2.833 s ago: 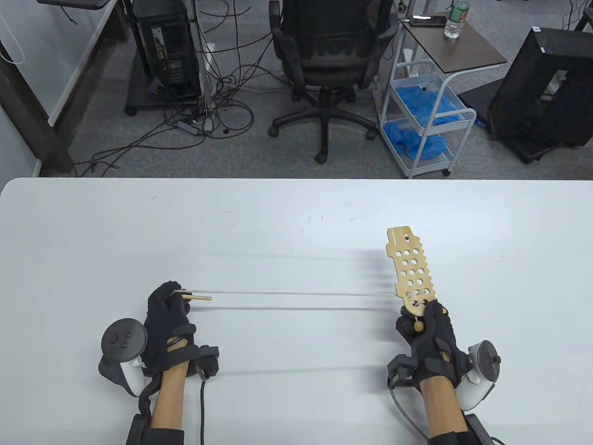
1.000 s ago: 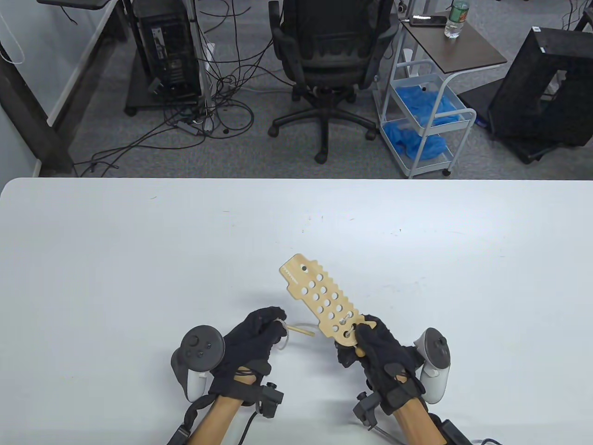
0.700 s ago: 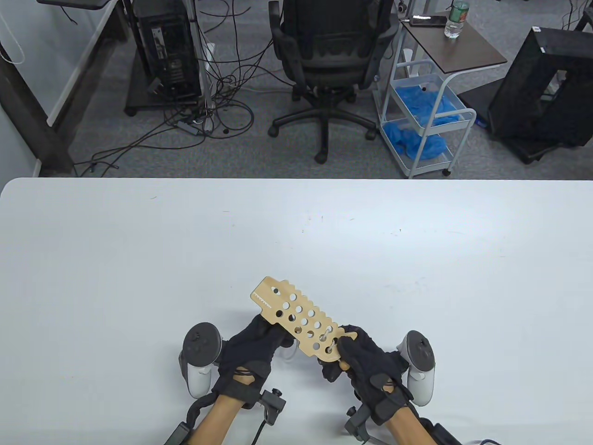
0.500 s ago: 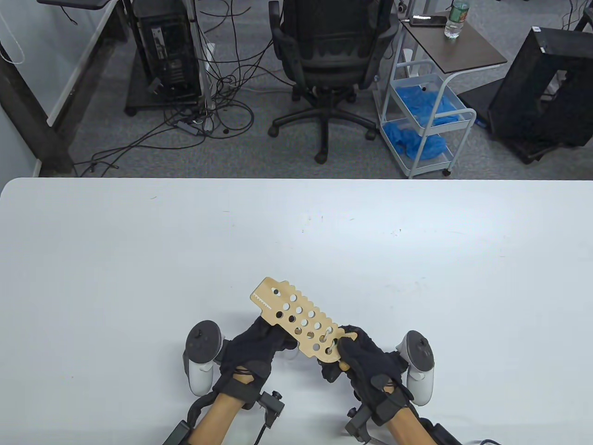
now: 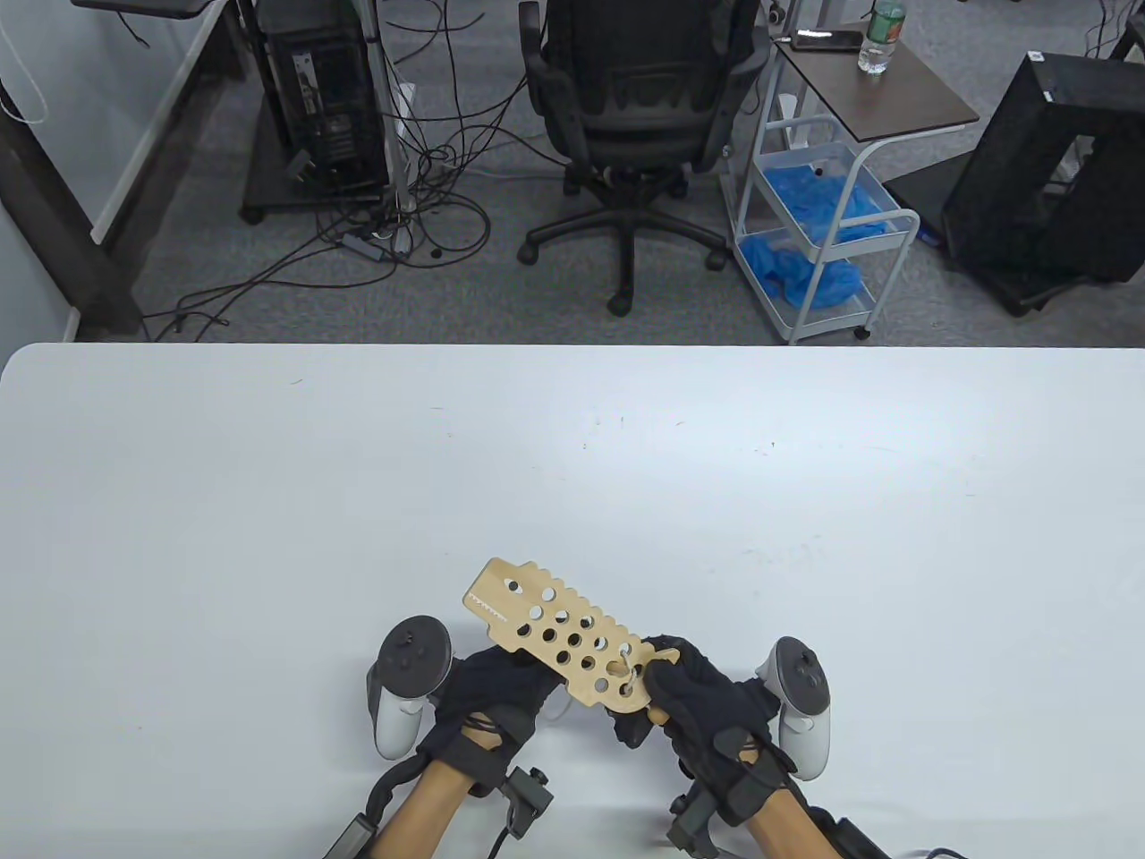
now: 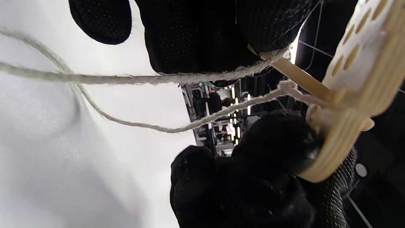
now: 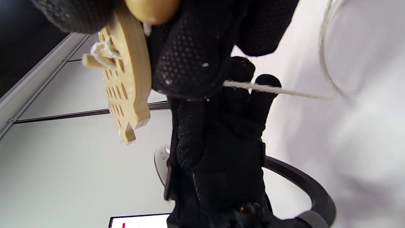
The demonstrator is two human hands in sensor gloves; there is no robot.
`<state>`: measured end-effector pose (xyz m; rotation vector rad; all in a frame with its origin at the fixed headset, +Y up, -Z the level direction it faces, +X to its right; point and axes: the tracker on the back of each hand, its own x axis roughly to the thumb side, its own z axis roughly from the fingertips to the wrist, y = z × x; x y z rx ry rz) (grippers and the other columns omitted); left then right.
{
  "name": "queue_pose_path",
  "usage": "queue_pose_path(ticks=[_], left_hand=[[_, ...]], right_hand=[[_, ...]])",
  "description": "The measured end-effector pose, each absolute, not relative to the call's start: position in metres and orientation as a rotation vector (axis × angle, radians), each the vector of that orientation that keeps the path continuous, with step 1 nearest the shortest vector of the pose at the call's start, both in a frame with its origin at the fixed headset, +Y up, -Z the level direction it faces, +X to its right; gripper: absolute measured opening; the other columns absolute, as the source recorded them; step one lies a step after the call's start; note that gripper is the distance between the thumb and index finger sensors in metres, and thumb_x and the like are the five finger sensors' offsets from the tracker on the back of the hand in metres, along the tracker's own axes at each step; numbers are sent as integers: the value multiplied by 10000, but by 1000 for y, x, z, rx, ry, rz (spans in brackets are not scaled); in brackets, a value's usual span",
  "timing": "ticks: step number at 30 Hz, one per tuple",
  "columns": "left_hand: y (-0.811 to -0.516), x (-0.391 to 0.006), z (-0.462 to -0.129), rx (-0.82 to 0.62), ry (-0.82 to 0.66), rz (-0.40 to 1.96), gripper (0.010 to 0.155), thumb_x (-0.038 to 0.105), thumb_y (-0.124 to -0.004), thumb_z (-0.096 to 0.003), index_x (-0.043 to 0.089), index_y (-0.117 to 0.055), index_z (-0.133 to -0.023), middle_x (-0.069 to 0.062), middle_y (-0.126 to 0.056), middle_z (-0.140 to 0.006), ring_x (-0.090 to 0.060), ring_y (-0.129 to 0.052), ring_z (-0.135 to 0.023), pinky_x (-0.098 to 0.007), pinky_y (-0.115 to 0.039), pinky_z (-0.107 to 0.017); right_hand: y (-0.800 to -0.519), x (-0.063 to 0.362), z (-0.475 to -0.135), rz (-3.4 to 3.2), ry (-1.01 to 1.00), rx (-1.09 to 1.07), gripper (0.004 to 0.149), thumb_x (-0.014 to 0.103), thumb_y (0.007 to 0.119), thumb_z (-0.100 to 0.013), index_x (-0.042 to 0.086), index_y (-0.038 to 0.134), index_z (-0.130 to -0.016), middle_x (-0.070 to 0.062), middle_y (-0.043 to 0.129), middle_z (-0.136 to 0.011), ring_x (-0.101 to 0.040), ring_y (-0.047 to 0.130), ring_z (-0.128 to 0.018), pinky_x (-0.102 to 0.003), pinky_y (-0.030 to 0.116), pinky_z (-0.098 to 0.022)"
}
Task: Remove rope from all holes on crocodile lacing toy
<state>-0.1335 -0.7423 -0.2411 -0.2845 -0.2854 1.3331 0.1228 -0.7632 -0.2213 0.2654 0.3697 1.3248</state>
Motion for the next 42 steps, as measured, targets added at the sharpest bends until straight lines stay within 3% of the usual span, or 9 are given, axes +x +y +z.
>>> queue_pose_path(ticks=[10, 12, 17, 21, 30, 42], left_hand=[[-735, -124, -234, -247, -398, 1369, 453, 333, -783, -513, 369, -804, -963, 12, -886, -931, -220, -876, -816, -594, -688, -674], [-736, -122, -235, -290, -449, 1434, 489, 364, -711, -534, 349, -744, -1022, -6, -827, -1000, -243, -825, -877, -605, -662, -688], [-736, -119, -234, -314, -489, 1485, 584, 364, -660, -545, 349, -561, -1121, -37, -714, -1123, -281, -741, -973, -623, -634, -702], [-736, -118, -234, -353, -520, 1540, 719, 520, -630, -548, 334, -351, -1184, -83, -618, -1181, -307, -690, -1007, -632, -608, -714], [-737, -119, -235, -363, -512, 1565, 723, 477, -640, -551, 304, -321, -1176, 14, -792, -1077, -265, -763, -974, -618, -642, -707], [-739, -119, -235, -383, -466, 1557, 719, 481, -635, -556, 318, -312, -1177, 25, -799, -1066, -276, -752, -975, -618, -636, -706]], right_hand=[[-762, 126, -222, 1333, 356, 245, 465, 479, 736, -486, 253, 678, -888, -12, 934, -758, -176, 1015, -491, -514, 742, -625], [-761, 129, -223, 1320, 340, 231, 463, 479, 736, -486, 256, 679, -888, -13, 933, -760, -175, 1015, -492, -513, 741, -626], [-761, 136, -225, 1303, 306, 195, 462, 481, 732, -488, 261, 674, -890, -8, 928, -768, -174, 1012, -501, -512, 739, -629], [-762, 139, -226, 1325, 288, 179, 458, 484, 736, -491, 265, 678, -889, -8, 926, -773, -176, 1009, -509, -514, 735, -632], [-754, 136, -225, 1481, 250, 241, 466, 490, 771, -480, 248, 710, -874, -13, 945, -775, -189, 1021, -519, -525, 740, -624], [-740, 139, -222, 1662, 110, 284, 443, 467, 816, -449, 293, 779, -854, -51, 959, -778, -213, 1026, -515, -536, 745, -614]])
